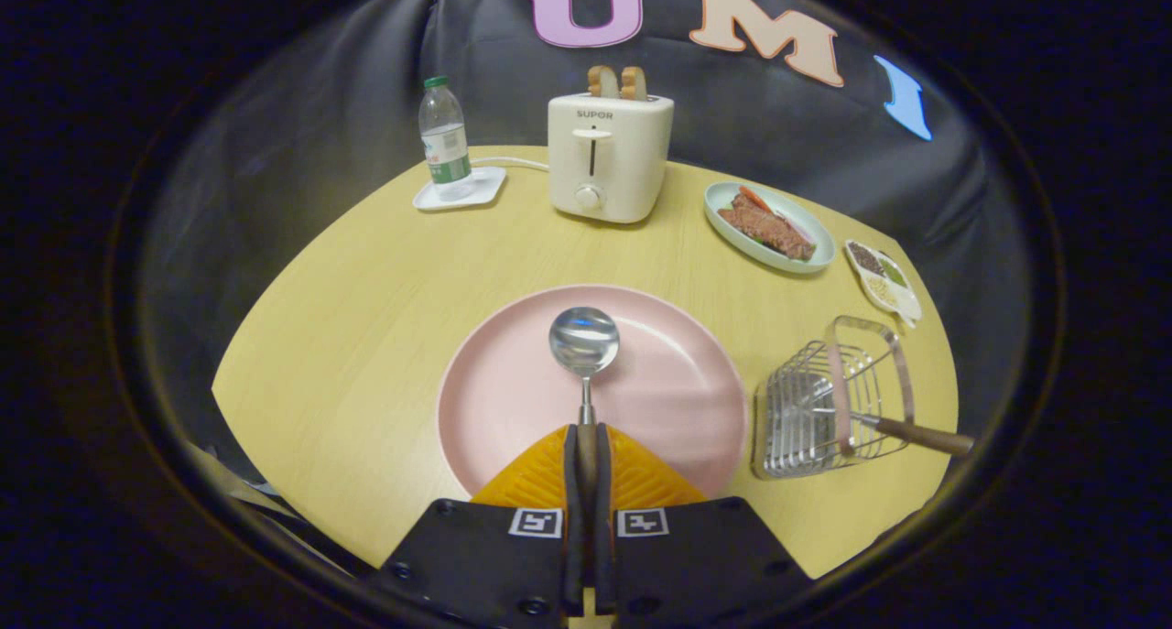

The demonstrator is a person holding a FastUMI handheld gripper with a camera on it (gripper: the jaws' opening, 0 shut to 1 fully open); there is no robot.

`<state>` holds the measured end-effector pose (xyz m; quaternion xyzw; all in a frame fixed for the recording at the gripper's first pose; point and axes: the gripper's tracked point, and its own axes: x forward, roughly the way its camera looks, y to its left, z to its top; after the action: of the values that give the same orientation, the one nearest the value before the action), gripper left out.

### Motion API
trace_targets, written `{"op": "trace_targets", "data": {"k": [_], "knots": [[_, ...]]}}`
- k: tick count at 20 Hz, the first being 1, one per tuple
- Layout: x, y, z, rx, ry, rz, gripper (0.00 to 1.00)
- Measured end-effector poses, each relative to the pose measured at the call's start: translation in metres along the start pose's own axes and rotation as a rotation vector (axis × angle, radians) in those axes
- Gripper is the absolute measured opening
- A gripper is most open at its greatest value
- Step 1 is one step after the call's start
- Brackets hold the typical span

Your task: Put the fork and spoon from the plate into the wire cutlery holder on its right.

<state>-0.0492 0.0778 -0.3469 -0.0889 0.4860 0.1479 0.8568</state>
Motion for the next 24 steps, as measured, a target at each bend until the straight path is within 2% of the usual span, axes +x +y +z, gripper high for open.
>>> {"op": "trace_targets", "data": {"k": [9, 15, 21, 24], "knots": [[-0.047, -0.062, 0.024, -0.084, 0.058, 0.026, 0.08], [-0.072, -0.115, 0.032, -0.213, 0.117, 0.027, 0.08], [-0.087, -0.166, 0.020, -0.314, 0.221, -0.012, 0.08], [-0.086, -0.174, 0.013, -0.325, 0.270, -0.003, 0.08]]}}
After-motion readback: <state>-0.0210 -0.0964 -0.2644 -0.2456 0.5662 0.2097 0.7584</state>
